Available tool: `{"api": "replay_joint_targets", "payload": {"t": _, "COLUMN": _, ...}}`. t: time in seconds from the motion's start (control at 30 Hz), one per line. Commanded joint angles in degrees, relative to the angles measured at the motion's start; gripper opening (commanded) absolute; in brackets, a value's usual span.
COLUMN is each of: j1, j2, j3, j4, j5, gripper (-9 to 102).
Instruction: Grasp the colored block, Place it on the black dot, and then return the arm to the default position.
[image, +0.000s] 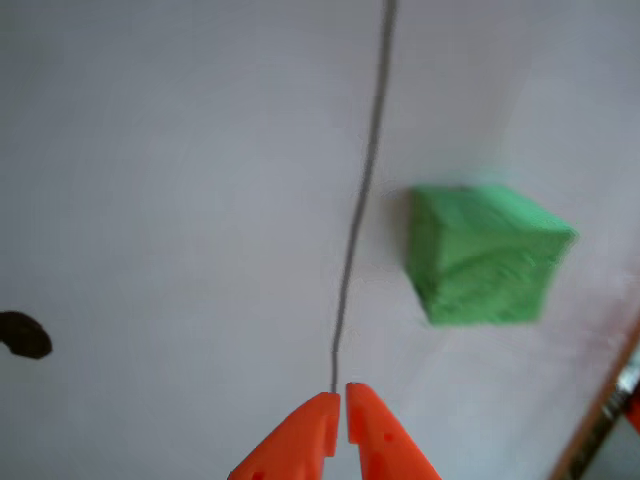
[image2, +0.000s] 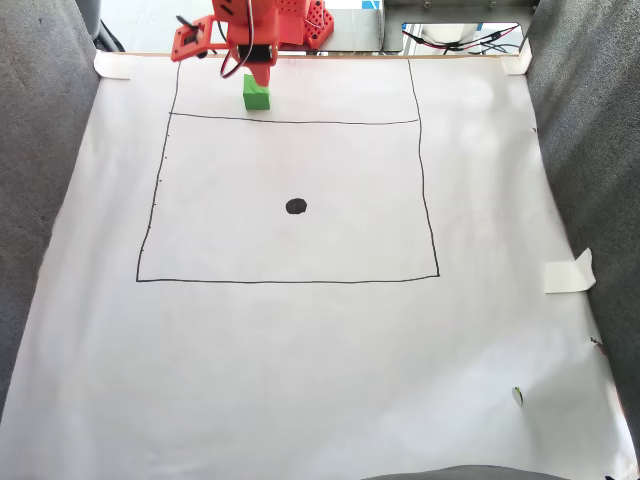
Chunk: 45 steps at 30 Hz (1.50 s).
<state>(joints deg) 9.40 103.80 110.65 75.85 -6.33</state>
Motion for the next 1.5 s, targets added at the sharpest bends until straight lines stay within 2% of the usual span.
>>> {"api": "replay_joint_targets", "payload": {"t": 0.0, "j1": 0.35, "j2": 0.62, "j3": 3.87, "j4": -7.47, "j5": -3.87, "gripper": 0}}
{"api": "replay_joint_targets", "payload": {"t": 0.13, "j1": -0.18, "j2": 1.76, "j3": 7.29, "j4": -9.32, "j5": -4.66, "gripper": 0}}
{"api": "replay_joint_targets", "payload": {"t": 0.57, "j1": 5.80, "j2": 4.66, "j3": 8.96, "j4": -2.55, "j5": -10.99, "gripper": 0}}
{"api": "replay_joint_targets", "payload": {"t": 0.8, "j1": 9.84, "j2": 9.76, "j3": 16.08, "j4": -7.29, "j5": -17.31, "gripper": 0}}
{"api": "replay_joint_targets", "payload": {"t": 1.4, "j1": 10.46, "j2": 14.59, "j3": 19.78, "j4": -3.96, "j5": -20.83, "gripper": 0}}
{"api": "replay_joint_targets", "payload": {"t": 1.43, "j1": 10.37, "j2": 14.68, "j3": 19.78, "j4": -3.96, "j5": -20.83, "gripper": 1}}
{"api": "replay_joint_targets", "payload": {"t": 1.47, "j1": 10.37, "j2": 14.68, "j3": 19.78, "j4": -4.04, "j5": -20.74, "gripper": 6}}
